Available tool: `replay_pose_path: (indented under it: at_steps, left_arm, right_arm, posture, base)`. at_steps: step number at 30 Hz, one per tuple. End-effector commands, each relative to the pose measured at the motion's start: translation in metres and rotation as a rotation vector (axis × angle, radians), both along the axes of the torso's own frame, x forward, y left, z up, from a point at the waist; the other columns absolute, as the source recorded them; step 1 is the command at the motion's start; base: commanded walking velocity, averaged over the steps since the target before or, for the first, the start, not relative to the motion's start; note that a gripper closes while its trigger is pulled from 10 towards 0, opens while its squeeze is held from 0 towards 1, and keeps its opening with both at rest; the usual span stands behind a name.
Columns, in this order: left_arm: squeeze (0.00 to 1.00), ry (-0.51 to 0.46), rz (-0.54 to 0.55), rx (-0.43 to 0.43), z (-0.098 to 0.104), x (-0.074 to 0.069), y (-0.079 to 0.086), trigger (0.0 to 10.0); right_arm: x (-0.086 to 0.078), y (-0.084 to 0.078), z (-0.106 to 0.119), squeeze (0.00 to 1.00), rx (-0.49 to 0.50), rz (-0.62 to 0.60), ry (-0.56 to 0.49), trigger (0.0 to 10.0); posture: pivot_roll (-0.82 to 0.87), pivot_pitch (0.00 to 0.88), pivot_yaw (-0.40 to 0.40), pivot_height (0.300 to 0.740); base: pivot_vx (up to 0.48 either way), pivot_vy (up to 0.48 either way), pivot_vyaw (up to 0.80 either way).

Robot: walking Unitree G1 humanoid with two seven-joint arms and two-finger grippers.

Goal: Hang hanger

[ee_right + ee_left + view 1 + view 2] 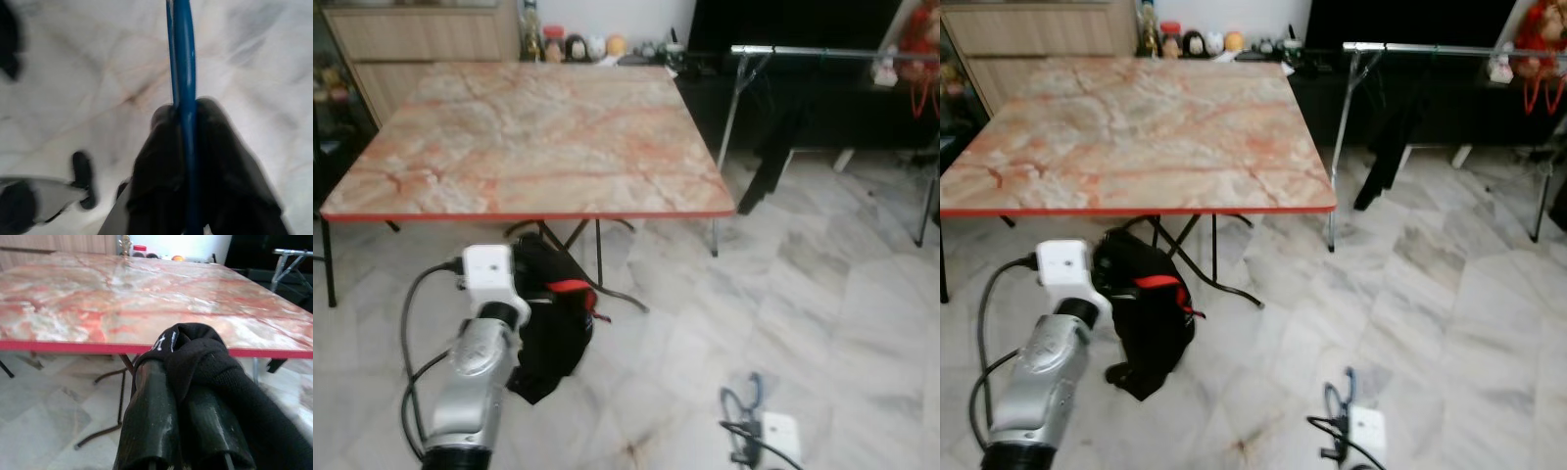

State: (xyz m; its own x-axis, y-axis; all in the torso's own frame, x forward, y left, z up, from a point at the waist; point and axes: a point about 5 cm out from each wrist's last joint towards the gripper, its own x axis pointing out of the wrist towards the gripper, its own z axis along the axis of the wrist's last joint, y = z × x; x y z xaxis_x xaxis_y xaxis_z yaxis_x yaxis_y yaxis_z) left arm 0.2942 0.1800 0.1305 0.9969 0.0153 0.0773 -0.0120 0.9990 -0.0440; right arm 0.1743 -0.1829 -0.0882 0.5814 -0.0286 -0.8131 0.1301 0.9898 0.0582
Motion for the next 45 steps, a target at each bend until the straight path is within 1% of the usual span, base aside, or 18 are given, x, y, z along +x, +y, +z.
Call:
replay_pose_path:
  at_steps: [1, 5, 14, 15, 20, 24, 29, 30, 33, 35, 39, 45]
  left_arm:
    - [0.00, -0.047, -0.034, -0.007, 0.011, 0.003, -0.010, 10.0]
    - [0.00, -0.056, -0.031, -0.001, 0.015, 0.005, -0.009, 10.0]
    - [0.00, -0.183, -0.041, 0.011, 0.057, 0.021, -0.007, 10.0]
    - [0.00, -0.213, -0.045, 0.016, 0.067, 0.026, -0.006, 10.0]
    - [0.00, -0.261, -0.051, 0.022, 0.085, 0.034, -0.005, 10.0]
    - [0.00, -0.311, -0.050, 0.034, 0.106, 0.045, 0.002, 10.0]
    - [0.00, -0.345, -0.037, 0.059, 0.122, 0.052, 0.012, 10.0]
    - [0.00, -0.358, -0.025, 0.065, 0.129, 0.056, 0.017, 10.0]
    - [0.00, -0.375, -0.015, 0.071, 0.136, 0.059, 0.020, 10.0]
    - [0.00, -0.397, -0.014, 0.081, 0.144, 0.062, 0.021, 10.0]
    - [0.00, -0.424, -0.014, 0.081, 0.156, 0.068, 0.020, 10.0]
    - [0.00, -0.452, -0.025, 0.077, 0.165, 0.074, 0.015, 10.0]
  right_arm:
    - [-0.004, -0.012, 0.000, 0.00, -0.027, -0.020, 0.012, 10.0]
    - [-0.004, -0.012, 0.000, 0.00, -0.026, -0.020, 0.013, 10.0]
    - [-0.003, -0.011, 0.000, 0.00, -0.024, -0.019, 0.013, 10.0]
    - [-0.003, -0.011, 0.000, 0.00, -0.023, -0.019, 0.013, 10.0]
    - [-0.002, -0.011, 0.000, 0.00, -0.020, -0.020, 0.011, 10.0]
    - [-0.002, -0.010, 0.000, 0.00, -0.019, -0.025, 0.009, 10.0]
    - [-0.002, -0.010, 0.000, 0.00, -0.017, -0.029, 0.009, 10.0]
    - [-0.002, -0.010, 0.000, 0.00, -0.017, -0.029, 0.009, 10.0]
    - [-0.002, -0.011, 0.000, 0.00, -0.017, -0.028, 0.010, 10.0]
    - [-0.002, -0.011, 0.000, 0.00, -0.017, -0.025, 0.010, 10.0]
    - [-0.001, -0.011, 0.001, 0.00, -0.016, -0.024, 0.009, 10.0]
    - [-0.001, -0.012, 0.001, 0.00, -0.018, -0.025, 0.009, 10.0]
  posture:
    - [0.00, 0.000, -0.053, 0.740]
    - [0.00, 0.000, -0.051, 0.740]
    - [0.01, 0.000, -0.050, 0.740]
    - [0.01, 0.000, -0.052, 0.740]
    - [0.01, 0.000, -0.050, 0.740]
    - [0.00, 0.000, -0.047, 0.740]
    - [0.00, 0.000, -0.046, 0.740]
    - [0.00, 0.000, -0.048, 0.740]
    - [0.01, 0.000, -0.051, 0.740]
    - [0.01, 0.000, -0.054, 0.740]
    - [0.01, 0.000, -0.055, 0.740]
    - [0.01, 0.000, -0.056, 0.740]
  base:
    - [0.330, 0.000, 0.00]
    - [0.330, 0.000, 0.00]
    - [0.329, 0.000, 0.00]
    - [0.334, 0.000, 0.00]
    - [0.331, 0.000, 0.00]
    - [0.328, 0.000, 0.00]
    - [0.329, 0.000, 0.00]
    - [0.334, 0.000, 0.00]
    - [0.330, 0.000, 0.00]
    - [0.330, 0.000, 0.00]
    - [0.332, 0.000, 0.00]
    - [0.331, 0.000, 0.00]
